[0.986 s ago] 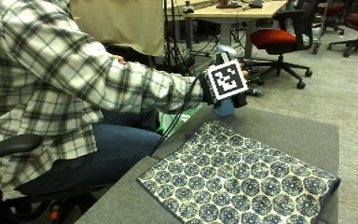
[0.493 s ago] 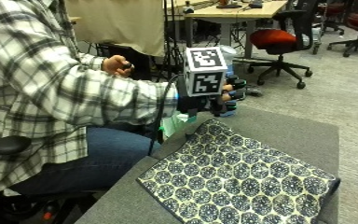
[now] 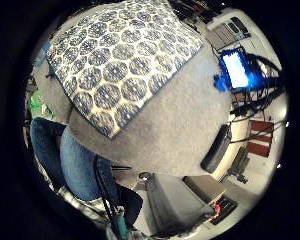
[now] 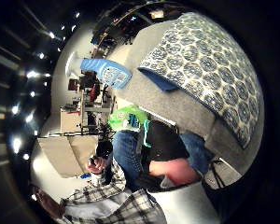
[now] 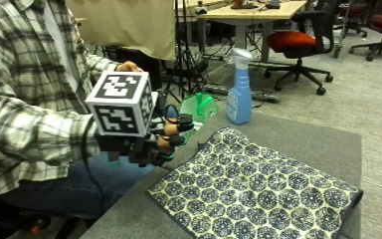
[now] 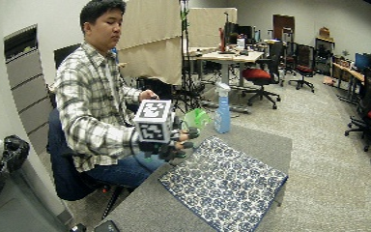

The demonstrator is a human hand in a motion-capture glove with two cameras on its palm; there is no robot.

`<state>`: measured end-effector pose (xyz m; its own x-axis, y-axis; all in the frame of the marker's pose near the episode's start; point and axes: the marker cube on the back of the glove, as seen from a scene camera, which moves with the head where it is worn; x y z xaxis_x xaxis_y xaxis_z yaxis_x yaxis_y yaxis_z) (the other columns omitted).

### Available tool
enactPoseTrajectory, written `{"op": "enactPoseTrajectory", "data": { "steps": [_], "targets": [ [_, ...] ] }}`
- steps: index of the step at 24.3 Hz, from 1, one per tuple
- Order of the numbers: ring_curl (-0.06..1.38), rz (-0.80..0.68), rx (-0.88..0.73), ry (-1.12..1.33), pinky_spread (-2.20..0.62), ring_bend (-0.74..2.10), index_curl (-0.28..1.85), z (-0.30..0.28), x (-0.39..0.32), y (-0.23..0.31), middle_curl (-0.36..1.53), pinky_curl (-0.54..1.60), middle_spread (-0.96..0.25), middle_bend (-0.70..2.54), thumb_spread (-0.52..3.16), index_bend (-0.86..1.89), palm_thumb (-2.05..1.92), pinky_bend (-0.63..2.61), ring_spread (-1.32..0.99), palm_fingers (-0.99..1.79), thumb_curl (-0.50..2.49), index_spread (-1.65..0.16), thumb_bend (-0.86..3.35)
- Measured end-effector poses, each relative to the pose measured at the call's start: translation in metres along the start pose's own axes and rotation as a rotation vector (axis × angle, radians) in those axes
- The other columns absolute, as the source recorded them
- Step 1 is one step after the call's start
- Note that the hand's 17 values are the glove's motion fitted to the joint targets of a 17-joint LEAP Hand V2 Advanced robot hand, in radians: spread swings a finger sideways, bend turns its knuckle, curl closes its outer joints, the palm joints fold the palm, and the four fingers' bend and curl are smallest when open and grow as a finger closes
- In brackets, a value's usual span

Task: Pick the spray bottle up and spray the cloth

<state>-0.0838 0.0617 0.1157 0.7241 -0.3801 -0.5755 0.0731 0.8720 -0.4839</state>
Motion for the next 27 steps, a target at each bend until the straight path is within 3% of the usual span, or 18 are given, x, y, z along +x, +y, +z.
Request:
{"op": "enactPoseTrajectory", "data": {
  "steps": [7,16,27],
  "targets": [
    [0.31,0.13,0.04,0.242,0.17,0.19,0.31,-0.024,0.038,0.089,0.18,0.35,-0.14,0.1,1.08,0.16,0.41,0.5,0.08,-0.16,0.47,-0.44,-0.03],
    [0.3,0.303,0.039,0.25,0.17,0.19,0.3,-0.007,0.045,0.2,0.16,0.34,-0.16,0.12,1.1,0.16,0.38,0.49,0.09,-0.14,0.45,-0.44,-0.03],
    [0.29,0.342,0.07,0.249,0.18,0.19,0.3,0.007,0.04,0.231,0.15,0.32,-0.16,0.12,1.11,0.17,0.4,0.47,0.11,-0.12,0.44,-0.44,-0.02]
  ]
}}
